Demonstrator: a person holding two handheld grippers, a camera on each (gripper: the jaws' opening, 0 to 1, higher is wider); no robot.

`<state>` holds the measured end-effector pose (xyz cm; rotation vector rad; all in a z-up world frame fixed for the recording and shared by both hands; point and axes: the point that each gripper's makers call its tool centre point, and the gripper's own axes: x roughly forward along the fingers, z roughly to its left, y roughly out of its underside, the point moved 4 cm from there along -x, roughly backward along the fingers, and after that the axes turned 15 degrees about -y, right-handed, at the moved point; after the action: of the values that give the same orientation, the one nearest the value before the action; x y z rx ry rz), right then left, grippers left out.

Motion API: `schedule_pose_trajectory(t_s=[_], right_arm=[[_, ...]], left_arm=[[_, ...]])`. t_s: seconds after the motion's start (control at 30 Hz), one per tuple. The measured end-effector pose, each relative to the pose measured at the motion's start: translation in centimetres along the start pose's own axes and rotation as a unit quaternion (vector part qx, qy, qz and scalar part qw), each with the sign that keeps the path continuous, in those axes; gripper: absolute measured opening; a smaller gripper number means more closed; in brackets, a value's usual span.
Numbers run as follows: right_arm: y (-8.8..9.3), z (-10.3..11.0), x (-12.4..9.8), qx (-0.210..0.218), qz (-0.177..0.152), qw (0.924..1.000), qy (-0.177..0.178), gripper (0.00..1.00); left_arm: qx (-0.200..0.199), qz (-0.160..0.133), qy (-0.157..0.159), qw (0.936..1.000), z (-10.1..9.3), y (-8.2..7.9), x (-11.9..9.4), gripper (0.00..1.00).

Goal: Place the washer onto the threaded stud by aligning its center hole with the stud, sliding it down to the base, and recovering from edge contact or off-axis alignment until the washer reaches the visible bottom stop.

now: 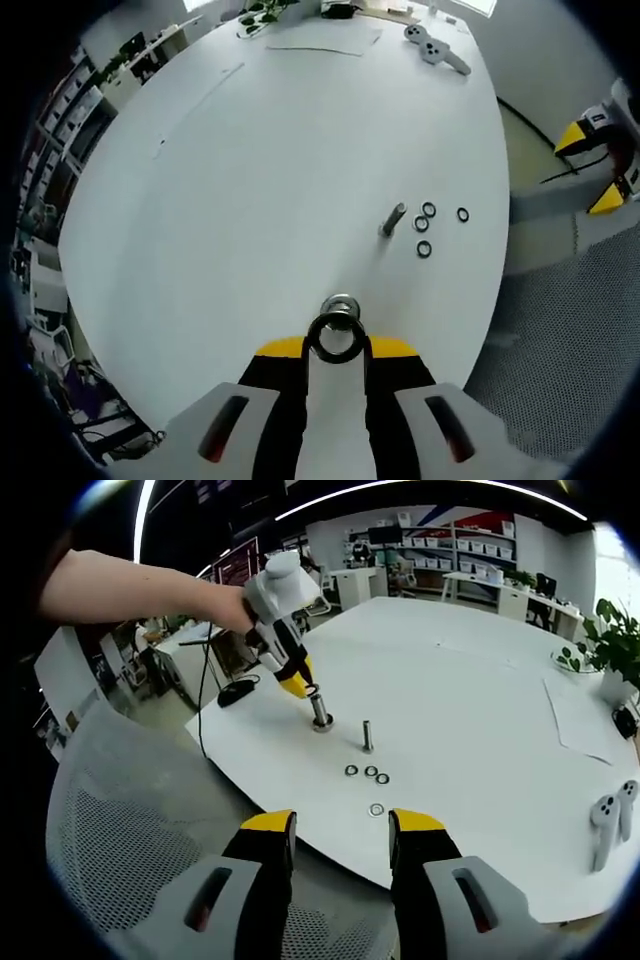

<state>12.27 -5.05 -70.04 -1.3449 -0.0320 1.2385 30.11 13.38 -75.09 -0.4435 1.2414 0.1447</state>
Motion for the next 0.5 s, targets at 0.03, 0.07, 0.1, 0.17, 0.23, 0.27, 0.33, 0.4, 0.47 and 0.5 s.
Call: schedule_pose_trajectory(t_s=[0.03, 0.07, 0.1, 0.17, 0.23, 0.27, 0.33, 0.4, 0.47, 0.5], right_arm=[[0.0, 0.0, 0.0, 0.001, -0.001, 1.0, 0.0, 0.39], [0.0, -0.1, 0.0, 0.003, -0.003, 1.0, 0.0, 0.39], [0.0, -0.1, -0.1, 0.004, -0.004, 1.0, 0.0, 0.39], [-0.1, -0.1, -0.1, 0.004, -0.006, 1.0, 0.0, 0.39], [-0.1, 0.0, 0.0, 0.003, -0.005, 1.0, 0.0, 0.39], [-0.1, 0.0, 0.0, 0.002, -0.005, 1.0, 0.0, 0.39], [-0.1, 0.0, 0.0, 0.003, -0.005, 1.0, 0.0, 0.39], [-0.1, 0.0, 0.0, 0.004, -0.006, 1.0, 0.0, 0.39], [-0.1, 0.0, 0.0, 0.003, -0.005, 1.0, 0.0, 0.39], [-0.1, 0.0, 0.0, 0.003, -0.004, 1.0, 0.0, 0.39]], left_arm=[[0.002, 0.0, 0.001, 1.0, 0.0, -0.2, 0.2, 0.18], [0.005, 0.001, 0.001, 1.0, 0.0, -0.2, 0.4, 0.18], [0.007, 0.002, 0.002, 1.0, 0.0, -0.3, 0.5, 0.18], [0.015, 0.006, 0.001, 0.9999, -0.1, -0.3, 0.9, 0.18], [0.022, 0.008, -0.001, 0.9997, -0.1, -0.3, 1.1, 0.18], [0.023, 0.007, -0.001, 0.9997, -0.1, -0.4, 1.2, 0.18], [0.024, 0.009, 0.0, 0.9997, -0.1, -0.4, 1.2, 0.18], [0.027, 0.01, -0.002, 0.9996, -0.1, -0.4, 1.3, 0.18], [0.03, 0.012, -0.003, 0.9995, -0.1, -0.4, 1.4, 0.18], [0.03, 0.012, -0.004, 0.9995, -0.1, -0.4, 1.5, 0.18]])
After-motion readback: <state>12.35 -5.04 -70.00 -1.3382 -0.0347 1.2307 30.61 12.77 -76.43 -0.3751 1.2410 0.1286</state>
